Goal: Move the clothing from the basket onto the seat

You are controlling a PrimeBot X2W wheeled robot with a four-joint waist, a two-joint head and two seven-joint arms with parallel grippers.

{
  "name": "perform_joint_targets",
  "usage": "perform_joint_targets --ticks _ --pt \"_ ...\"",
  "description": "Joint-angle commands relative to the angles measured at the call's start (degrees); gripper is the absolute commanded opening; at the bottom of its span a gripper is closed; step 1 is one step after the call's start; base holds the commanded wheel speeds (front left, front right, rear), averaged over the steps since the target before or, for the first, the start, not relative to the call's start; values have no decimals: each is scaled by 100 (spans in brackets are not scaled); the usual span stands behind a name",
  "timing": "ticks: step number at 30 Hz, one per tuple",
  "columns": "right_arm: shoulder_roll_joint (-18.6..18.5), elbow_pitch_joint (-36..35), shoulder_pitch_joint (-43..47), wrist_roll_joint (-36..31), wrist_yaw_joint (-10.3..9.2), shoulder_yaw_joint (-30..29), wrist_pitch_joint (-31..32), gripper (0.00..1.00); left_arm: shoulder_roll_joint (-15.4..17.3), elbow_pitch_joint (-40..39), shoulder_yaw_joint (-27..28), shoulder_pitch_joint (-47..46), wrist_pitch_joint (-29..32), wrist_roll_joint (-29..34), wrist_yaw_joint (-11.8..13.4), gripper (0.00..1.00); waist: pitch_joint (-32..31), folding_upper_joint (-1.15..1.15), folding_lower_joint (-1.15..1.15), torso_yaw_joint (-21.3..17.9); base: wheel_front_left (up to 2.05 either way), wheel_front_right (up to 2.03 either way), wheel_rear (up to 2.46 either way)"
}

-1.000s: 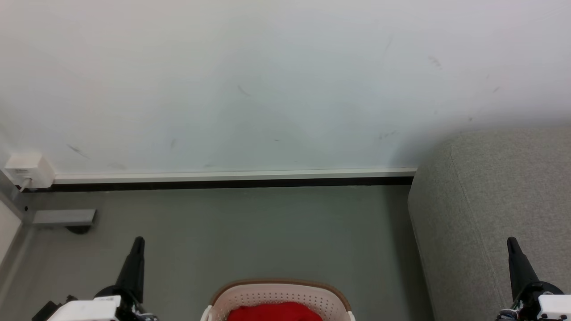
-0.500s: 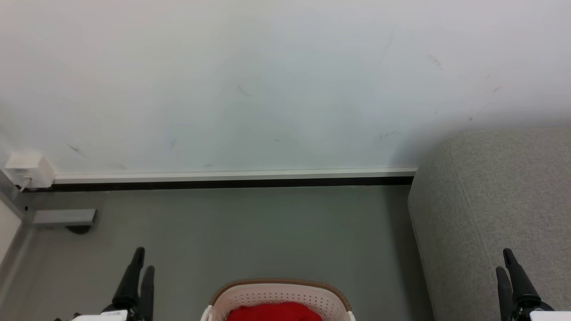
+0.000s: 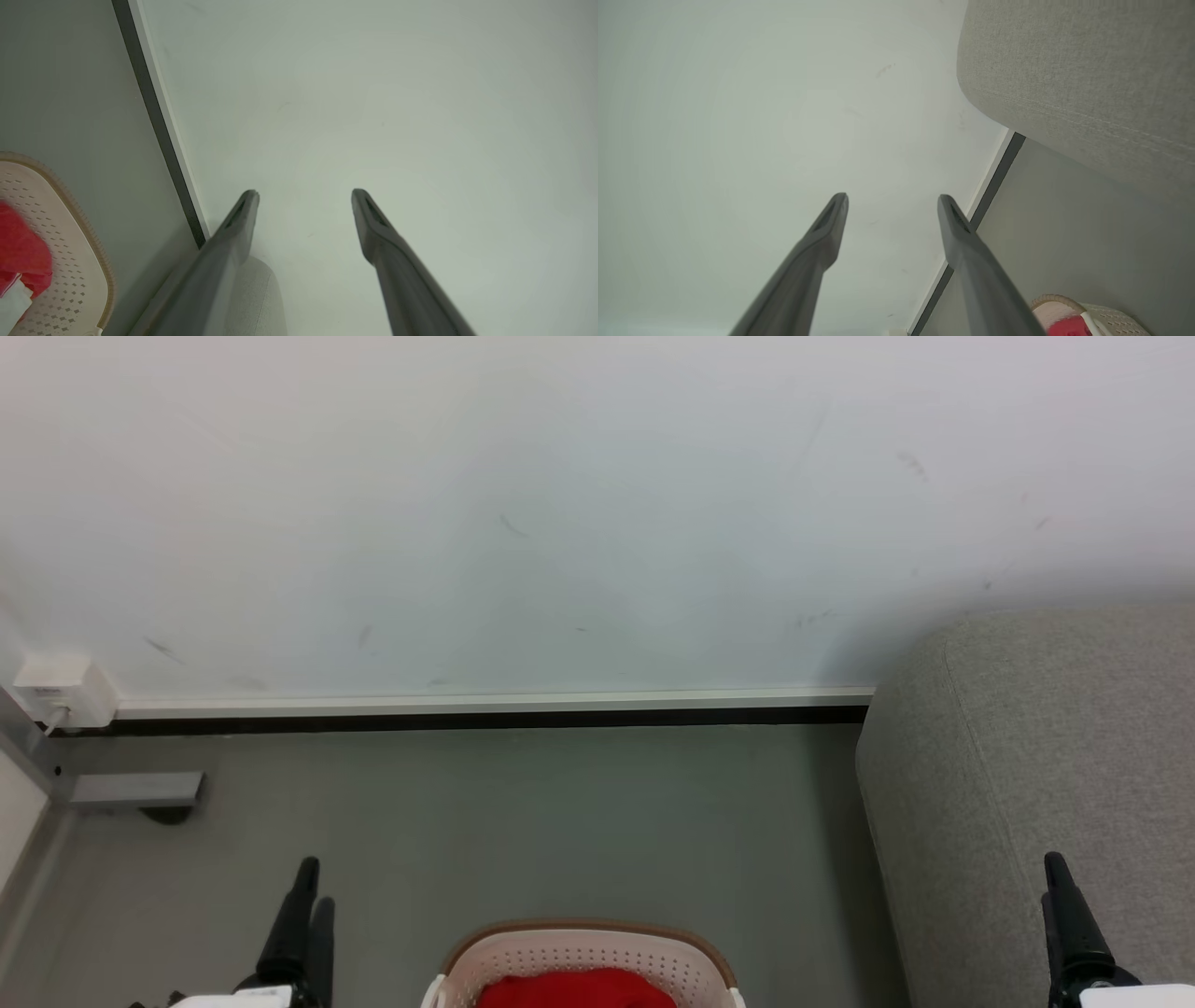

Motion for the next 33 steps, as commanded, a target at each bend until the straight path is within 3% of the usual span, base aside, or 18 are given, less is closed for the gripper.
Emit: perform_joint_targets --ticks 1,10,33 --pt "-60 -112 -32 -266 -3 -1 -65 100 28 -42 -21 -134 -63 155 -26 100 -1 0 0 3 0 0 0" --pt "-67 -270 15 -1357 -4 54 -283 100 34 -42 -179 -165 -280 795 107 100 -2 0 0 22 0 0 0" --pt "-82 -692 169 -4310 -6 378 -759 100 47 -339 -548 -113 -756 3319 576 100 0 0 0 70 0 0 0"
